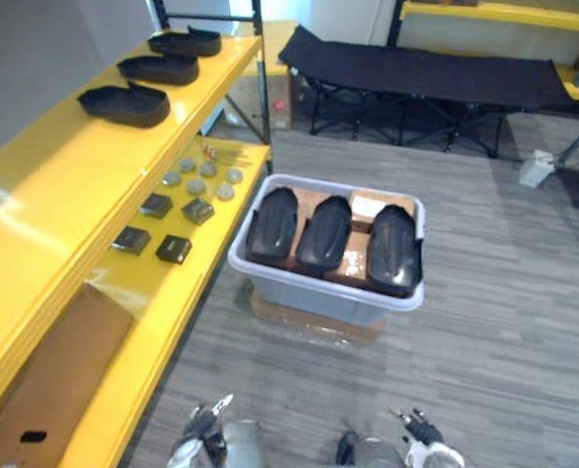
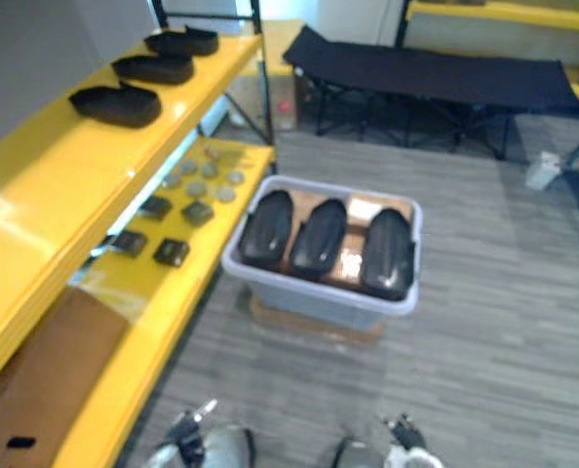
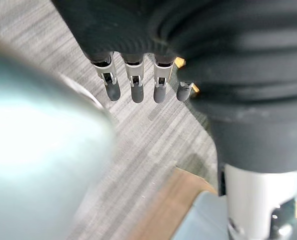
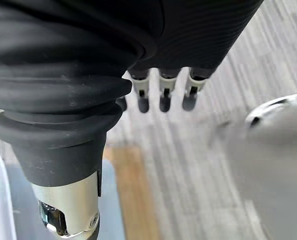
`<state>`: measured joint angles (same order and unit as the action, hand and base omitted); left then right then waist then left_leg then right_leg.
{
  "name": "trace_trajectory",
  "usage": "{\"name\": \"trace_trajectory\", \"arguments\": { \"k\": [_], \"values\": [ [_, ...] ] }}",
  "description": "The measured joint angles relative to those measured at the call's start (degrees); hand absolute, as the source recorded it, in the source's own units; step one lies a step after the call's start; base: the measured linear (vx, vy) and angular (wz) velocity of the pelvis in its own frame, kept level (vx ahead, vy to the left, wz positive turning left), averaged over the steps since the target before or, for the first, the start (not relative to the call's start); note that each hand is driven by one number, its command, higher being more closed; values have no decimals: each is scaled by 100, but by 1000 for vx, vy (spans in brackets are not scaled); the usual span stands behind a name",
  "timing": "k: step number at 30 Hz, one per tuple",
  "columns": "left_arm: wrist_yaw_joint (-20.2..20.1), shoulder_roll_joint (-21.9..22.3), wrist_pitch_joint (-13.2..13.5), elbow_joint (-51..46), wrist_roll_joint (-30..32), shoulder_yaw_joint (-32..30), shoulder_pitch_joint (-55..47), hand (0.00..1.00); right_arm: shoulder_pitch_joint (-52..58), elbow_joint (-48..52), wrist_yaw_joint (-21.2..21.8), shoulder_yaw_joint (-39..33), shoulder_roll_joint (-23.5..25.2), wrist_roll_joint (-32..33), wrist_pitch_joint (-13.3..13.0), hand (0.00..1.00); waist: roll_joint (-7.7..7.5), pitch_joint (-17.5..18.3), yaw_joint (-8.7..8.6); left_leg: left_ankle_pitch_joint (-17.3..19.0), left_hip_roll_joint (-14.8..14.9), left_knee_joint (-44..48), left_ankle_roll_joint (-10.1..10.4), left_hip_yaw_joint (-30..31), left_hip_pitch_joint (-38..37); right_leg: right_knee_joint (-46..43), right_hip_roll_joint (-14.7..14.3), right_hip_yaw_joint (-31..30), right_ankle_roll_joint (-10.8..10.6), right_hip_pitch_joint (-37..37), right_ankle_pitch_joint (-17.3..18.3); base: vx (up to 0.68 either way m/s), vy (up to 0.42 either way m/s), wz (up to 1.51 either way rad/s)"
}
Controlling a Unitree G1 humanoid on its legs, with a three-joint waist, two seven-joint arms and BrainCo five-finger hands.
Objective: Walk over and take plastic housings, then place them on the shelf
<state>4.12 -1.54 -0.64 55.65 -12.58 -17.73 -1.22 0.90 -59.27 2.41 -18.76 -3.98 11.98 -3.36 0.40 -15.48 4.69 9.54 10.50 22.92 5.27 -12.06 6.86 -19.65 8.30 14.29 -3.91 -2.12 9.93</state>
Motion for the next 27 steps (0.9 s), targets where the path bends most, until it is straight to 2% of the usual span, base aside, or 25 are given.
{"name": "trace_trajectory", "arguments": {
  "k": [1, 4, 6, 9, 13, 16, 18, 19, 20, 22, 24, 25, 27],
  "values": [
    [-35, -121, 120, 79, 44, 42, 31, 0, -69, 19, 14, 7, 21, -98, -22, 0, -139, -12, 30, -13, -126, -189, -21, -105, -77, 163, 75, -37, -96, 21, -45, 239, 135, -33],
    [-78, -273, 285, 174, 181, 185, 210, 0, -118, 38, 16, -62, -29, -101, -78, 0, -255, -67, -3, -59, -306, -395, -88, -94, -56, 529, 170, 21, -213, 133, -203, 194, 90, 10],
    [-47, -307, 521, 118, 118, 481, 348, 0, -116, 20, 79, -100, -71, -111, -81, 0, -263, -74, -89, -127, -506, -654, -163, 8, -110, 832, 255, 219, -319, 323, -286, 215, 76, 38],
    [-40, -286, 684, -115, -99, 793, 413, 0, -153, -46, 247, 88, -33, -442, -127, 0, -260, -79, -127, -199, -580, -908, -179, 60, -262, 1144, 255, 310, -327, 555, -466, 140, 52, 20],
    [-27, -267, 778, -149, -97, 1037, 405, 0, -233, -48, 368, 502, -14, -620, -242, 0, -282, -91, -131, -202, -596, -945, -184, 70, -291, 1377, 250, 318, -342, 668, -630, 73, 42, 0],
    [-3, -266, 742, -144, -65, 1240, 387, 0, -341, -47, 403, 957, -14, -927, -473, 0, -315, -156, -126, -211, -618, -943, -199, 121, -278, 1496, 243, 321, -363, 719, -785, 6, 45, 5],
    [3, -308, 636, -143, -5, 1363, 391, 0, -477, 3, 358, 1489, -33, -1351, -929, 0, -342, -264, -124, -208, -628, -923, -205, 270, -273, 1403, 244, 322, -357, 719, -855, -31, 60, 16],
    [33, -366, 570, -111, -24, 1442, 412, 0, -518, 197, 351, 2016, -43, -1596, -1268, 0, -372, -380, -141, -203, -624, -875, -210, 379, -259, 1213, 252, 318, -357, 683, -855, -56, 58, 24],
    [53, -405, 542, -99, -40, 1470, 416, 0, -518, 394, 351, 2321, -61, -1696, -1410, 0, -398, -420, -142, -196, -614, -831, -222, 419, -218, 1096, 256, 308, -357, 631, -856, -99, 77, 37],
    [176, -652, 426, -60, -42, 1513, 417, 0, -607, 1670, 387, 3524, -149, -1984, -1854, 0, -538, -507, -121, -166, -567, -713, -253, 690, 34, 899, 220, 331, -429, 449, -982, -115, 78, 40],
    [242, -835, 335, -31, -91, 1430, 434, 0, -928, 2598, 388, 4206, -164, -2068, -2096, 0, -557, -531, -3, -49, -439, -471, -316, 861, 334, 1073, 22, 326, -391, 405, -1278, -128, 91, 26],
    [251, -943, 306, 7, -90, 1391, 463, 0, -1183, 3180, 383, 4467, -140, -2061, -2169, 0, -610, -535, 113, -13, -417, -411, -316, 946, 432, 1203, -43, 304, -393, 420, -1428, -157, 135, 23],
    [255, -1098, 317, 90, -61, 1318, 463, 0, -1543, 4071, 344, 4679, -121, -1872, -2274, 0, -684, -577, 292, 2, -461, -420, -287, 1013, 461, 1257, -29, 306, -376, 444, -1474, -122, 115, 25]
  ]
}}
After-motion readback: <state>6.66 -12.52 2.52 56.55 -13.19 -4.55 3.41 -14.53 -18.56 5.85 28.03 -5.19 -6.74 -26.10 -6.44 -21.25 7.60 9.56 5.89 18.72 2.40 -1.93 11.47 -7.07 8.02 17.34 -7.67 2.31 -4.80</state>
